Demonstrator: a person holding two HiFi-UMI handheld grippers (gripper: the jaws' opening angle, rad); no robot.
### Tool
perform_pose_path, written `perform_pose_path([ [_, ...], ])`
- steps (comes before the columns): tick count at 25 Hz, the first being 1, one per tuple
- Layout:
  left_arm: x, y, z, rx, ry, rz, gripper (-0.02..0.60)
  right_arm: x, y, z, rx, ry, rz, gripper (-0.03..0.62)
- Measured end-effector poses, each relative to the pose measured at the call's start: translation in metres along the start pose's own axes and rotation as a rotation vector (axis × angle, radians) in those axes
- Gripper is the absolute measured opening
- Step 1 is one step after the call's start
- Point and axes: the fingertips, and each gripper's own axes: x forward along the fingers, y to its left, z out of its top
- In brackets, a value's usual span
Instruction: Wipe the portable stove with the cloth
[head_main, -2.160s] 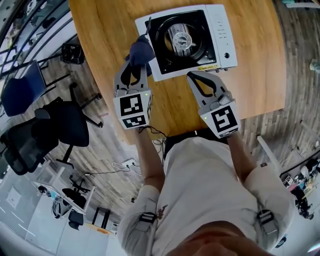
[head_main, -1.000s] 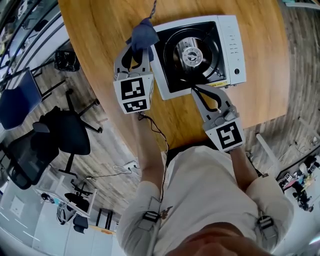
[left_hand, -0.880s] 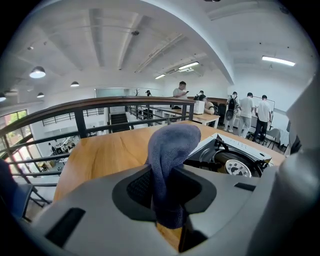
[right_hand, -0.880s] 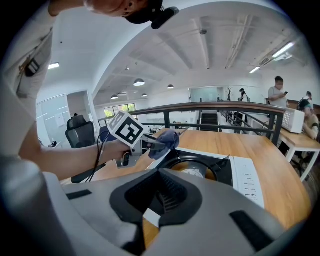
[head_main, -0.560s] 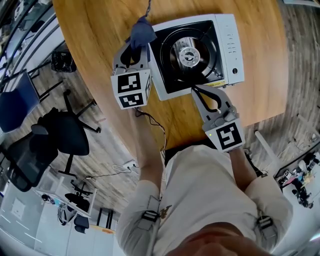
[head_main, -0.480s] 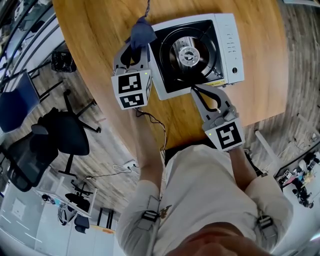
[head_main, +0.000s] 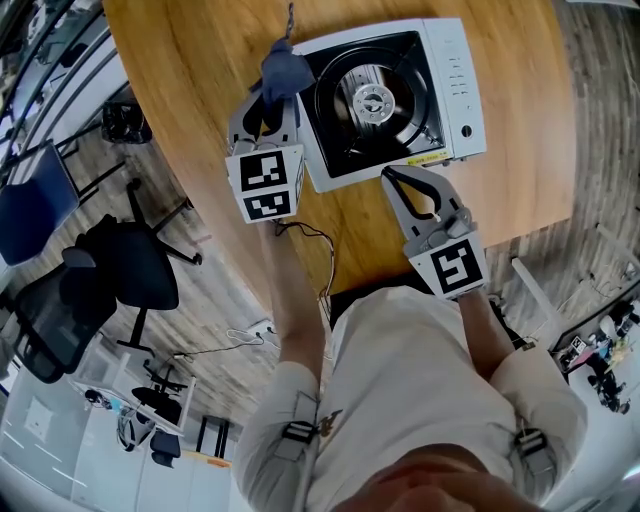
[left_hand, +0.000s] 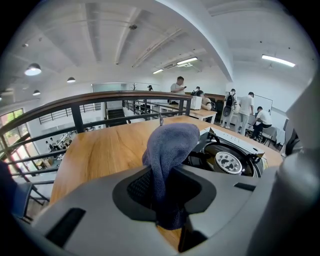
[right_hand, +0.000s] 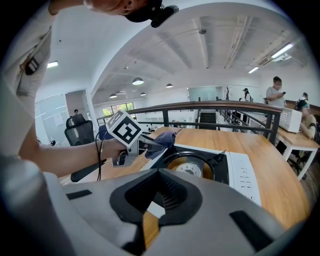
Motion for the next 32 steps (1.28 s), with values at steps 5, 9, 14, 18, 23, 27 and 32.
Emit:
perform_pose_path([
  [5, -0.009, -0.009, -0.008, 0.008, 0.009, -0.007, 0.095, -0.003, 0.004, 0.001, -0.006, -0.009, 0.008, 0.02],
  [9, -0.016, -0.014, -0.014, 0.003, 0.012, -0.006, 0.095, -0.005, 0.009, -0.001, -0.005, -0.011, 0.012, 0.02],
  [14, -0.024, -0.02, -0.021, 0.001, 0.016, 0.0, 0.095, -0.008, 0.014, -0.004, -0.012, -0.01, 0.019, 0.02],
  [18, -0.03, -0.027, -0.027, 0.005, 0.023, 0.003, 0.095, -0.011, 0.017, -0.008, -0.014, -0.009, 0.022, 0.02],
  [23, -0.038, -0.035, -0.034, 0.012, 0.03, 0.009, 0.095, -0.012, 0.021, -0.011, -0.022, -0.015, 0.029, 0.02],
  [27, -0.044, -0.041, -0.041, 0.012, 0.033, 0.012, 0.095, -0.011, 0.027, -0.011, -0.037, -0.024, 0.041, 0.02],
  [32, -0.053, -0.049, -0.048, 0.015, 0.039, 0.012, 0.095, -0.012, 0.036, -0.009, -0.051, -0.038, 0.054, 0.02],
])
